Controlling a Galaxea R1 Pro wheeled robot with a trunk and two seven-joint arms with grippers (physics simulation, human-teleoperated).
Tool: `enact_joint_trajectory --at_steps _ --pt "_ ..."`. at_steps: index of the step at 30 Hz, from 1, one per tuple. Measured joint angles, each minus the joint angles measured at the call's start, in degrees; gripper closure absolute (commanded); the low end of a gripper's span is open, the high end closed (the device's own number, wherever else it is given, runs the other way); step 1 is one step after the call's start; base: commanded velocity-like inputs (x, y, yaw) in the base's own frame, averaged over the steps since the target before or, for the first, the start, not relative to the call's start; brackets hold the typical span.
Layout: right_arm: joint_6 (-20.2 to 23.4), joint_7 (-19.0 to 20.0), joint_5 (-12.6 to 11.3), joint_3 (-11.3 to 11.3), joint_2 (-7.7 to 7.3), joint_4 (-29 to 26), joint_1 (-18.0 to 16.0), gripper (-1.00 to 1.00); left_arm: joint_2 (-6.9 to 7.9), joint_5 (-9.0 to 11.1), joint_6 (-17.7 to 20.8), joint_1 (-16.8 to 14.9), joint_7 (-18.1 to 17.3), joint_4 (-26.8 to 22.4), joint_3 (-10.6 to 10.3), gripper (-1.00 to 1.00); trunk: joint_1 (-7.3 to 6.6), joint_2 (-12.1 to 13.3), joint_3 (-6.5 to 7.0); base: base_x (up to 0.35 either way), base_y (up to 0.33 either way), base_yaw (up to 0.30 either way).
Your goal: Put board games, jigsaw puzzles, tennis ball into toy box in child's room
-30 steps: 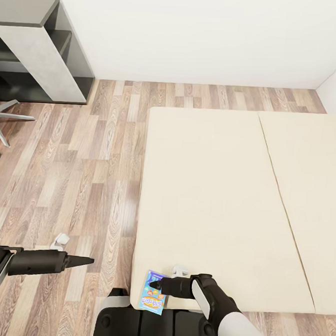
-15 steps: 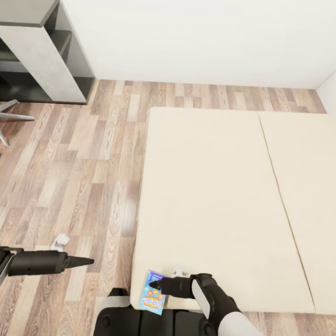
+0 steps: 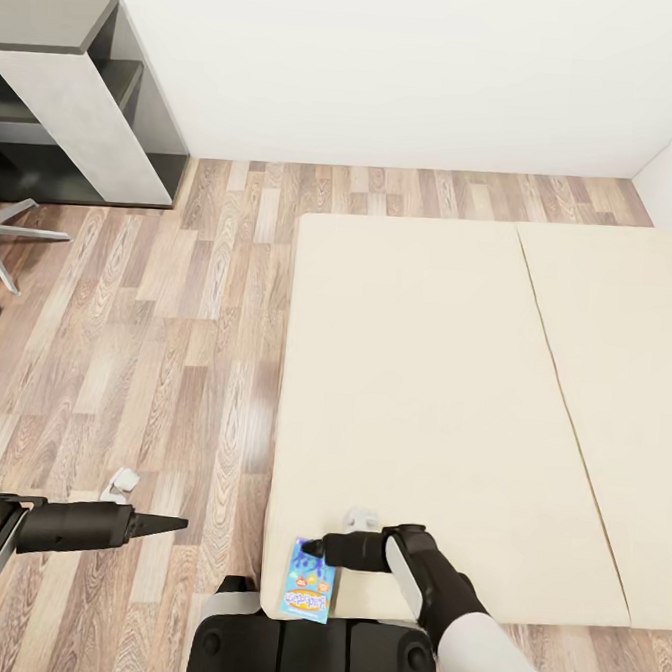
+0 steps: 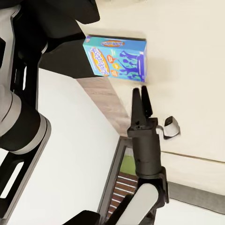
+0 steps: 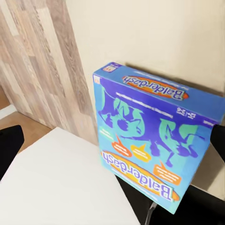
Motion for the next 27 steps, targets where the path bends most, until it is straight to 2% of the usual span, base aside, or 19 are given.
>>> enact_joint_trajectory --at_steps 5,19,27 --pt "1.35 -0.02 0.1 -0.03 -0.3 -1.38 -0.02 -1.0 -0.01 0.0 0.0 0.0 0.0 0.0 -0.02 -1.0 0.0 0.0 0.0 0.0 0.0 0.0" --pt "1.49 -0.27 -0.08 -0.06 -0.65 -1.2 -0.02 -1.0 -0.02 0.0 -0.01 0.0 0.0 0.0 -0.02 -1.0 0.0 0.0 0.0 0.0 0.0 0.0" --pt "1.11 -0.5 -0.1 -0.15 -0.66 1.53 -0.02 -1.0 -0.06 0.0 -0.01 0.0 0.0 0.0 -0.02 -1.0 0.0 0.0 0.0 0.0 0.0 0.0"
